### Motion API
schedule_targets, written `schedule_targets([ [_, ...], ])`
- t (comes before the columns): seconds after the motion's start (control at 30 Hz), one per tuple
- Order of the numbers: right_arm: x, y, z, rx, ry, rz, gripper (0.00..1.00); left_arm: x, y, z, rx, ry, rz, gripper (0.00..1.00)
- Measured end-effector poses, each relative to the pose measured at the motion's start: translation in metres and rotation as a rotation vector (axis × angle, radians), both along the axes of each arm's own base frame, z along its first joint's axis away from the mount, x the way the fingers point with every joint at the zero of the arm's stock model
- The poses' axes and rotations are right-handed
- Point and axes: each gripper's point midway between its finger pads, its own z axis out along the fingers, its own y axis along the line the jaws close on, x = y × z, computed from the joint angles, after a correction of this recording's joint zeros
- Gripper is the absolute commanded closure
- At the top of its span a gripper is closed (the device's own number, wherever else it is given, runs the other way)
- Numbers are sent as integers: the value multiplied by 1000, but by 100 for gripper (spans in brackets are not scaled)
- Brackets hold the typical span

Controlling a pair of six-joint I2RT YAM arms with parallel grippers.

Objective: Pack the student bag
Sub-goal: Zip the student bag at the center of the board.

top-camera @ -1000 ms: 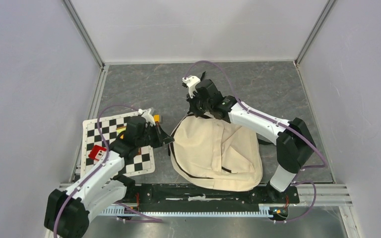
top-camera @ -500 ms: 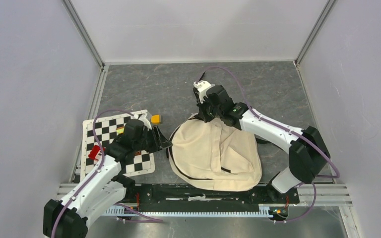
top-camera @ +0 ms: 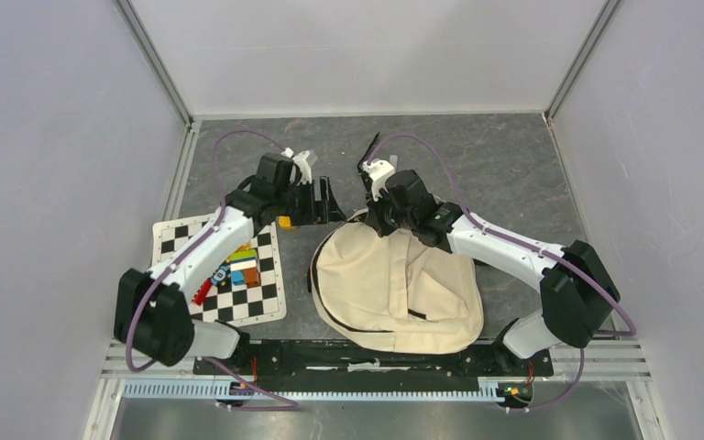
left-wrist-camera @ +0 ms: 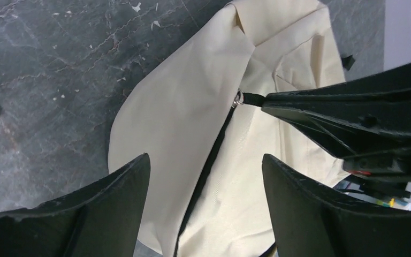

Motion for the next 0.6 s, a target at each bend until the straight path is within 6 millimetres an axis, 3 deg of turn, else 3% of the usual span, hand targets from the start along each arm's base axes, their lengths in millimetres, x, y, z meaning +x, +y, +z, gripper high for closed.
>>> schedule_targets([
  [0.27,4,3,5,25,-17,-11,100,-2,-6,-33,54,70,-124,32],
  [0.33,5,3,5,24,-21,-16,100,-3,-8,-36,50,79,-144,47],
  [0.43,7,1,3,15,-24,-26,100,-5,-11,-41,50,86,-168,89],
  [0.47,8,0,2,10,-27,-34,100,-4,-11,-42,51,88,-172,97],
  [0.6,14,-6,-4,-25,-38,-75,100,-3,-12,-50,65,98,-181,98],
])
